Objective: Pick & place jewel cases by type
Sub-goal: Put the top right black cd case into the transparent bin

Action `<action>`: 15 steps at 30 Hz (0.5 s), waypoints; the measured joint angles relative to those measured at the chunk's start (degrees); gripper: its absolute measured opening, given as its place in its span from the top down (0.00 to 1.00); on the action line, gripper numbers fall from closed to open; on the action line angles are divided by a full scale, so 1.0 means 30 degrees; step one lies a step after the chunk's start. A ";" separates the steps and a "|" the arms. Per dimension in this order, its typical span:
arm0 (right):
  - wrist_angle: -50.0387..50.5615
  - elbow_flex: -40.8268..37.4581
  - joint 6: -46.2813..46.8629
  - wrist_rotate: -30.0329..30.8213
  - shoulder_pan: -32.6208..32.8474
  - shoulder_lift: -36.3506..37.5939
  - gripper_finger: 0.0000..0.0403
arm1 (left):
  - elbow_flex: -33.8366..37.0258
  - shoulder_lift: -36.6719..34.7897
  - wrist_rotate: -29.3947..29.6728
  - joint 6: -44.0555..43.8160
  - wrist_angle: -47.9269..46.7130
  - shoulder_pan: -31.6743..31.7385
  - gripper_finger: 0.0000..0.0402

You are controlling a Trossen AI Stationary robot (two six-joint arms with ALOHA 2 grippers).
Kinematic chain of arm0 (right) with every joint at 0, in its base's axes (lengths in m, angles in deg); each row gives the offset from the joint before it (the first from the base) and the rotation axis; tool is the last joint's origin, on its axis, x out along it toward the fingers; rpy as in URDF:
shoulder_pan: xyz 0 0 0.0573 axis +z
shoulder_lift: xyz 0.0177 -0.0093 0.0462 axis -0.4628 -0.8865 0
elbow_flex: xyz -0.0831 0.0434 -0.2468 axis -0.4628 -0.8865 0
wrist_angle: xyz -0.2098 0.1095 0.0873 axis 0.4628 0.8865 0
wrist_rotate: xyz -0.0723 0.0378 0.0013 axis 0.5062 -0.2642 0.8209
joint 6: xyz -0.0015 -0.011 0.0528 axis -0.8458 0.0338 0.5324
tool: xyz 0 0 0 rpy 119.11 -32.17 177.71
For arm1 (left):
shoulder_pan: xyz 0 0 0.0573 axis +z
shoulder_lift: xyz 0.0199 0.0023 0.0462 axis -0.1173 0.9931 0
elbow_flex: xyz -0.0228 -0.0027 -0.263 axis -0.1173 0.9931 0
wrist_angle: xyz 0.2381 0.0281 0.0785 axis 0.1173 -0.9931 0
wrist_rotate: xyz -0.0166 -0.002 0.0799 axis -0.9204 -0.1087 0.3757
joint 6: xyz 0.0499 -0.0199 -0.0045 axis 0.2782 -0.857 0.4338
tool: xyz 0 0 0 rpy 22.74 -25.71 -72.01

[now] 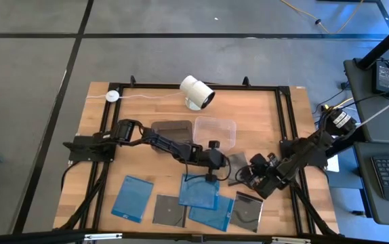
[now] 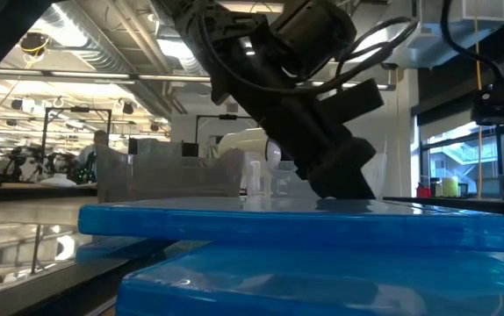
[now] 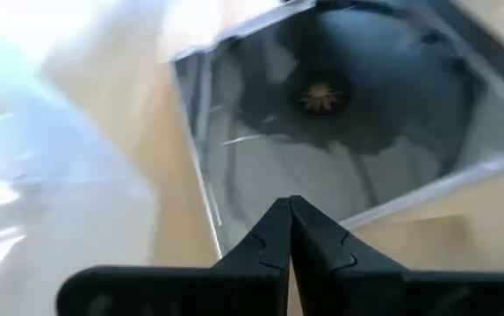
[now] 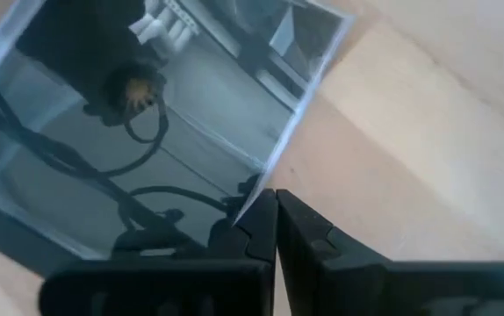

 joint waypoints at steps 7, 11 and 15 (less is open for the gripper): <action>-0.0531 -0.0007 -0.3311 -0.0189 -0.1186 0.0007 0.97 | 0.0062 -0.0476 -0.2118 0.0061 -0.0543 0.0117 0.89; -0.0743 0.0000 -0.4942 -0.0144 -0.1848 0.0007 0.97 | 0.0070 -0.0566 -0.4373 0.0168 -0.0651 0.0069 0.83; -0.0946 0.0000 -0.6192 -0.0094 -0.2505 0.0007 0.97 | 0.0070 -0.0588 -0.4680 -0.0061 -0.0742 -0.0051 0.79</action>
